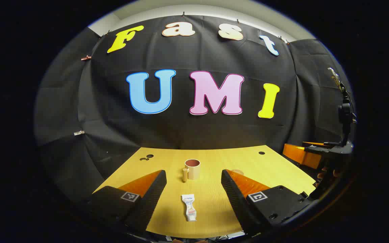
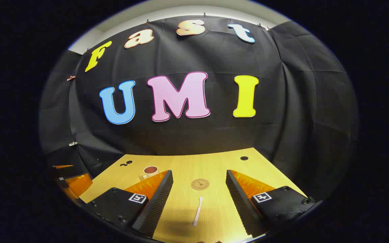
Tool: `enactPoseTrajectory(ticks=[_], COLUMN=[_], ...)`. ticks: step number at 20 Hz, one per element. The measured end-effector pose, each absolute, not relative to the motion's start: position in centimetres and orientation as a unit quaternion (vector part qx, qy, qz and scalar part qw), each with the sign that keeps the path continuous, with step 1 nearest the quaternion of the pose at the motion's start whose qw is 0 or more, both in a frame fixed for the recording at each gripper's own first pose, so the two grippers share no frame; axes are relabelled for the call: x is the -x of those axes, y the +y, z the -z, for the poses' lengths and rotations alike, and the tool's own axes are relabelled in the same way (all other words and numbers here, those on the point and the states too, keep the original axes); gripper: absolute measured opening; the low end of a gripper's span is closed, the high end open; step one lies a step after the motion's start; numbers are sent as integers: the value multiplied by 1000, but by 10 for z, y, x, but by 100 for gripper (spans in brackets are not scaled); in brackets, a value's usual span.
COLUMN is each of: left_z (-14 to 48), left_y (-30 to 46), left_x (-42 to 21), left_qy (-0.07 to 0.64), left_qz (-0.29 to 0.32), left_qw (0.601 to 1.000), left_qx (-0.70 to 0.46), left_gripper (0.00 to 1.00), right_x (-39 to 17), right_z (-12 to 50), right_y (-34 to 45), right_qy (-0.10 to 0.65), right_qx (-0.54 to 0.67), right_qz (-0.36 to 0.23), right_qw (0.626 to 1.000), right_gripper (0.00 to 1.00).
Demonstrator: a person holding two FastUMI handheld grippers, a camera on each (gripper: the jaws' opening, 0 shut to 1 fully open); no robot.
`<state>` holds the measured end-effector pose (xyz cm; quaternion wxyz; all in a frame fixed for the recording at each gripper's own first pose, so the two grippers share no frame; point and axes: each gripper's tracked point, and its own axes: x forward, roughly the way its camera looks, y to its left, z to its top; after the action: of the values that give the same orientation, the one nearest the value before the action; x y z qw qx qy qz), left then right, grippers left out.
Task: Put the toothbrush and toothpaste on the desktop into the cup, then pick up the cup and place it on the coaster on the desktop.
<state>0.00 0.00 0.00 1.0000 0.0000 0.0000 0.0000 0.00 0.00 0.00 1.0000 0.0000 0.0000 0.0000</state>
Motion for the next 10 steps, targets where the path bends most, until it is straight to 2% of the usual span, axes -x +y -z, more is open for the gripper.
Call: enactPoseTrajectory(ticks=[10], left_z=[6], left_y=[-2], left_x=[-21], left_qy=[12], left_qz=[-27], left_qw=[999], left_qx=[14], left_gripper=[100], right_x=[-27], right_z=[11], right_y=[-30], right_qy=[22], right_qx=[13], right_qz=[21], right_qw=[999], right_gripper=[97])
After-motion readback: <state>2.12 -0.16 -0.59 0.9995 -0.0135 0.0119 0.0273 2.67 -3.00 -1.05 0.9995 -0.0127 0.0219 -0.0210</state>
